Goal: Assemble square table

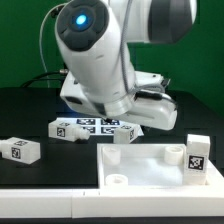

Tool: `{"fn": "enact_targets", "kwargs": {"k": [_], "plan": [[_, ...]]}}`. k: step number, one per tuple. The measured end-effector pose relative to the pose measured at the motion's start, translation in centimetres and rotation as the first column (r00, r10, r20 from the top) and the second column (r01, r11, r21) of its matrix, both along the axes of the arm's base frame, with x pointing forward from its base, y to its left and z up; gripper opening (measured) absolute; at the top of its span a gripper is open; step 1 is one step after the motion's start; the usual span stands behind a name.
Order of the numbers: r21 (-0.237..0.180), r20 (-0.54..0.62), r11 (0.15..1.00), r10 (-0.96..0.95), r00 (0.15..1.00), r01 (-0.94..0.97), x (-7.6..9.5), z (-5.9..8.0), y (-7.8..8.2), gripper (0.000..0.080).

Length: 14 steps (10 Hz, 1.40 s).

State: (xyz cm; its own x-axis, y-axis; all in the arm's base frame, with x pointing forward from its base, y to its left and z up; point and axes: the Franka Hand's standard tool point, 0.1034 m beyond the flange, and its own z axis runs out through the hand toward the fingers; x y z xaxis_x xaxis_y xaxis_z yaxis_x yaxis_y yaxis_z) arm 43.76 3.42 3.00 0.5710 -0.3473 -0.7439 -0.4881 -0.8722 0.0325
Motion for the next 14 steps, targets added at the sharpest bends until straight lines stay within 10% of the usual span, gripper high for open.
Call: {"fn": "enact_targets", "kwargs": {"k": [6,11,14], "plan": [[0.036,-0.089,0.996,-0.074,0.993,0.078,-2.8,-2.2,0.1,0.0648],[0.029,-0.066,0.997,-0.076,0.995,0.078,-2.5,-2.1,0.0,0.0284],[0.040,0.038,0.997,-0.074,0.996,0.073,2.3,3.1,-1.4,0.0284]]}}
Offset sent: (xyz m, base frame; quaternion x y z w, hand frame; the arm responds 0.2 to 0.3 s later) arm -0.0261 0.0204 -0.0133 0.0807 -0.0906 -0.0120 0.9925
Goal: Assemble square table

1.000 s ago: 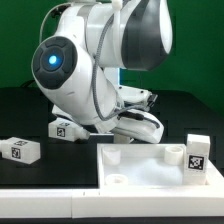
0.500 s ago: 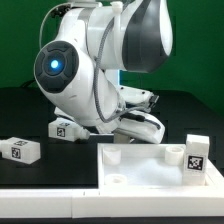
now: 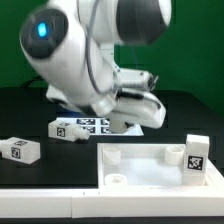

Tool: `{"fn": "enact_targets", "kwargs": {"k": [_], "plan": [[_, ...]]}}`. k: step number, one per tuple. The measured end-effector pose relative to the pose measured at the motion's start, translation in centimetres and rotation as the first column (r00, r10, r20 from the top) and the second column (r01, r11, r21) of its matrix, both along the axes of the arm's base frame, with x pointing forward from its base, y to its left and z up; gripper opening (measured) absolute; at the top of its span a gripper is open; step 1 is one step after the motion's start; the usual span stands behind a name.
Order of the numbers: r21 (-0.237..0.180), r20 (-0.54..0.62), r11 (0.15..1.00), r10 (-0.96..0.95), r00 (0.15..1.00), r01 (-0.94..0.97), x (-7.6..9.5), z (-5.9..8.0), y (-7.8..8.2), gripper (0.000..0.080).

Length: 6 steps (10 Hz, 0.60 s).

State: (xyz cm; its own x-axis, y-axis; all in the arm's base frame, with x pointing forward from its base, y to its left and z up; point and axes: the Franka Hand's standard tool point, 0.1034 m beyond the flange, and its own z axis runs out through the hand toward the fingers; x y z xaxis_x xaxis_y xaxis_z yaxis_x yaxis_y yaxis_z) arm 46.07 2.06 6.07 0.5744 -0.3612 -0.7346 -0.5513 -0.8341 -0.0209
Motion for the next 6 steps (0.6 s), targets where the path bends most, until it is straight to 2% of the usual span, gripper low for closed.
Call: {"fn": "enact_targets", "kwargs": {"k": [1,2,3,4,5,6], "plan": [[-0.036,0.113,0.999,0.018,0.993,-0.014,2.2,2.4,-0.3,0.0284],[-0.113,0.254,0.993,0.062,0.965,-0.034,3.5,3.2,-0.4,0.0284],[-0.178,0.334,0.982,0.115,0.936,-0.057,2.8,2.6,0.0,0.0285],[-0.178,0.335,0.983,0.112,0.936,-0.054,2.0,2.5,0.3,0.0285],[-0.212,0.392,0.976,0.132,0.910,-0.051,3.2,2.4,0.1,0.0285],[-0.239,0.444,0.968,0.177,0.879,-0.074,4.2,3.0,0.3,0.0285]]}}
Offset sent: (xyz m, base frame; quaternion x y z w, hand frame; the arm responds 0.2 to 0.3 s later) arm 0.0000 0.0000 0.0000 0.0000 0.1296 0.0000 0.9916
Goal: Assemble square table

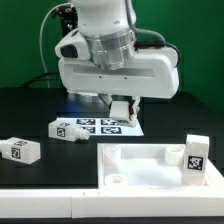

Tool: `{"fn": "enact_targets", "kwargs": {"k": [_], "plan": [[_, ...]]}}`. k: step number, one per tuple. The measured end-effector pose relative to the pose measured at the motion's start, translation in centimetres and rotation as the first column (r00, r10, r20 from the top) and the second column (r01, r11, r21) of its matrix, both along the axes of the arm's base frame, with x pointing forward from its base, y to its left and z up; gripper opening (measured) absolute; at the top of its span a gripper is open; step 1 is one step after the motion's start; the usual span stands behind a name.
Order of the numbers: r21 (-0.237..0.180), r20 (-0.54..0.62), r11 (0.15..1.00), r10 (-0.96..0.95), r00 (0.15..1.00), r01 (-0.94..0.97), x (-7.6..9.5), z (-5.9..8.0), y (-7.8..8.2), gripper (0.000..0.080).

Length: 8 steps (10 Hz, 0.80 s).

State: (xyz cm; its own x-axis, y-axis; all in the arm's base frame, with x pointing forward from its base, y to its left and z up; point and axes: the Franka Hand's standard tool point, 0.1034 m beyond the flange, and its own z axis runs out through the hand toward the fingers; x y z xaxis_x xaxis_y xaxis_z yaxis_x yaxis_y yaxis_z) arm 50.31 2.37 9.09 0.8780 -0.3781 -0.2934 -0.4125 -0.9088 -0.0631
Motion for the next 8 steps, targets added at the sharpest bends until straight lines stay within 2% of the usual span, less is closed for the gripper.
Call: {"fn": "enact_targets", "kwargs": {"k": [1,2,3,5,6,7,8], "plan": [[0.003,0.057,0.999,0.034,0.998,-0.035,1.8,2.3,-0.3,0.0285],[-0.013,0.131,0.997,0.073,0.989,-0.072,4.4,4.8,-1.0,0.0285],[-0.053,0.238,0.995,0.095,0.967,-0.085,6.3,6.2,-0.9,0.0285],[-0.104,0.353,0.993,0.096,0.931,-0.063,5.5,5.1,-0.7,0.0285],[-0.123,0.401,0.991,0.101,0.911,-0.056,5.9,5.2,-0.7,0.0285],[-0.159,0.474,0.986,0.124,0.872,-0.053,6.8,5.2,-1.0,0.0285],[-0.193,0.515,0.980,0.149,0.844,-0.055,7.9,4.8,-1.9,0.0285]]}}
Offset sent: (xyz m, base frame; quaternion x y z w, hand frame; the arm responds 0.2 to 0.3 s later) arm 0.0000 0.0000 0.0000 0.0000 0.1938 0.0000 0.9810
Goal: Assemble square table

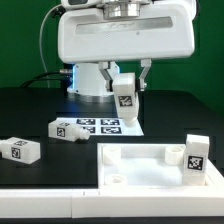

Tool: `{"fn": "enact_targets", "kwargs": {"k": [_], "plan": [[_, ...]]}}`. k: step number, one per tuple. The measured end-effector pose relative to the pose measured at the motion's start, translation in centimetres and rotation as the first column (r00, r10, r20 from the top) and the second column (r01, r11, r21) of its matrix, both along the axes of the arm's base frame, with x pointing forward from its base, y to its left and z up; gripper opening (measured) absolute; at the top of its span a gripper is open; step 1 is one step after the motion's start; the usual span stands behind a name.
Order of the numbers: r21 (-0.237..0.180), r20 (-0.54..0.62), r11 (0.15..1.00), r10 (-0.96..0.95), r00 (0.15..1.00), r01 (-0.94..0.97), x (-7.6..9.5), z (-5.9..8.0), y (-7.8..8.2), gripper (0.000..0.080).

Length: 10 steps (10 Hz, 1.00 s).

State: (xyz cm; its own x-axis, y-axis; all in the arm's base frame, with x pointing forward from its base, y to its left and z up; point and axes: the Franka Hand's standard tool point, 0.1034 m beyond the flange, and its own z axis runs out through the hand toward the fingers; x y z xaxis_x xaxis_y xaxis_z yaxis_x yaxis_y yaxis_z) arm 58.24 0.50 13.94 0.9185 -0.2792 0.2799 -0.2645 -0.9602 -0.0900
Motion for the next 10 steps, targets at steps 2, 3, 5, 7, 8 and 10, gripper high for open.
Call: {"fn": "enact_targets", "kwargs": {"k": [2,3,5,7,8,10], "plan": [[-0.085,0.174,0.996,0.041,0.984,-0.027,3.7,1.1,-1.4,0.0285],[-0.131,0.264,0.991,0.061,0.963,-0.026,4.2,1.2,-1.7,0.0285],[-0.172,0.345,0.985,0.076,0.936,-0.016,3.8,1.0,-1.8,0.0285],[-0.174,0.331,0.984,0.080,0.940,-0.022,3.7,0.2,-1.7,0.0285],[-0.168,0.313,0.985,0.084,0.946,-0.032,4.1,-0.1,-1.2,0.0285],[-0.165,0.291,0.985,0.088,0.953,-0.041,5.4,-1.0,-0.9,0.0285]]}}
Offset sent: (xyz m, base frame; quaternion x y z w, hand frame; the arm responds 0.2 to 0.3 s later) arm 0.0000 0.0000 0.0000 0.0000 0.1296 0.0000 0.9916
